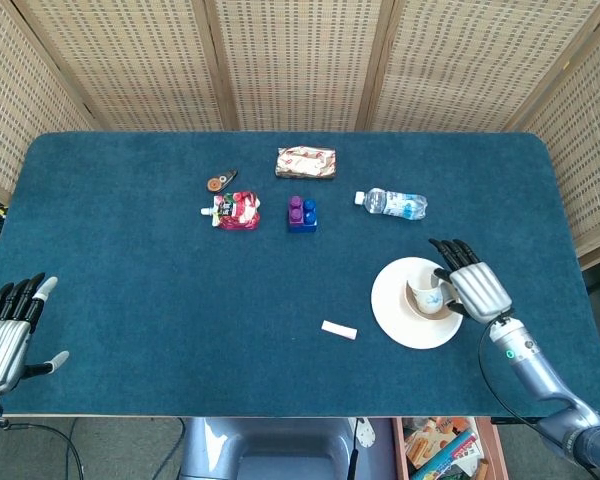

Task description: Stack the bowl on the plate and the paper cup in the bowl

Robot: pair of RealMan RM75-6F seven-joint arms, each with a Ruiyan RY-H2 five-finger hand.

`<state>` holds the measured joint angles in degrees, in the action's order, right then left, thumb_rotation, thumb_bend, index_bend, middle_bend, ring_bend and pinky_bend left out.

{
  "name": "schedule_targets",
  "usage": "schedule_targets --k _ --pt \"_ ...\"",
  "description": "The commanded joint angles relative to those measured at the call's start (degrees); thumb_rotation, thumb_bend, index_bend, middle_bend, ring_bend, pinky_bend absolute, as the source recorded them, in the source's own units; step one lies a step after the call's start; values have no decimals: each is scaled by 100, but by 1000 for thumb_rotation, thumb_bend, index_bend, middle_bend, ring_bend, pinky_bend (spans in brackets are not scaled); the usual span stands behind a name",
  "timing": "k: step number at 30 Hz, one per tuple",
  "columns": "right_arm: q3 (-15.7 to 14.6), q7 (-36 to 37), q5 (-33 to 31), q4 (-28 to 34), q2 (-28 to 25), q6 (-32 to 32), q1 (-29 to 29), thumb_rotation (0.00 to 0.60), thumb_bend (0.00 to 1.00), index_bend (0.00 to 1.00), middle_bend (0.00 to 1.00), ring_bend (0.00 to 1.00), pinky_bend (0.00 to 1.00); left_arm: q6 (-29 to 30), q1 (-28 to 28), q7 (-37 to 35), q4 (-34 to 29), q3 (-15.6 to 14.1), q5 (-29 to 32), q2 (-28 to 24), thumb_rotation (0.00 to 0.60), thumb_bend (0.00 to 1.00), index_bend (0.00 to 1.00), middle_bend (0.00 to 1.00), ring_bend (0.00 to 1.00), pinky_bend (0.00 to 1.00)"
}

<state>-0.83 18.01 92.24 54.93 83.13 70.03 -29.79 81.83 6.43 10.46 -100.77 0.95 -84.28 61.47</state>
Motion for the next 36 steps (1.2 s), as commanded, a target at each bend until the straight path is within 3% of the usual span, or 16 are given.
schedule_targets --k 1,15,24,26,30,32,36 --pt "-70 -118 75 104 -127 144 105 600 668 487 0 0 0 3 -2 5 -4 -2 -2 3 600 0 0 0 0 0" --pt "-363 -406 473 239 -403 690 458 600 667 474 0 0 0 13 -10 64 -21 -16 -18 25 600 0 0 0 0 0" --pt "-394 -236 740 835 -837 1667 832 600 667 438 0 0 0 34 -25 28 -25 -15 -19 7 600 0 0 0 0 0" --pt "-417 -199 754 1003 -938 1841 950 600 569 348 0 0 0 48 -35 17 -25 -27 -41 4 600 0 0 0 0 0" --pt "-439 -266 623 1358 -1091 2167 1290 600 52 57 0 0 0 101 -69 -24 -40 -76 -142 -9 600 0 0 0 0 0" --pt "-435 -470 486 1657 -1171 2269 1486 600 0 6 0 0 0 164 -104 -61 -34 -109 -222 -18 600 0 0 0 0 0" --pt "-430 -666 412 2232 -1246 2523 1765 600 0 0 0 0 0 370 -192 -112 65 -136 -378 17 600 0 0 0 0 0"
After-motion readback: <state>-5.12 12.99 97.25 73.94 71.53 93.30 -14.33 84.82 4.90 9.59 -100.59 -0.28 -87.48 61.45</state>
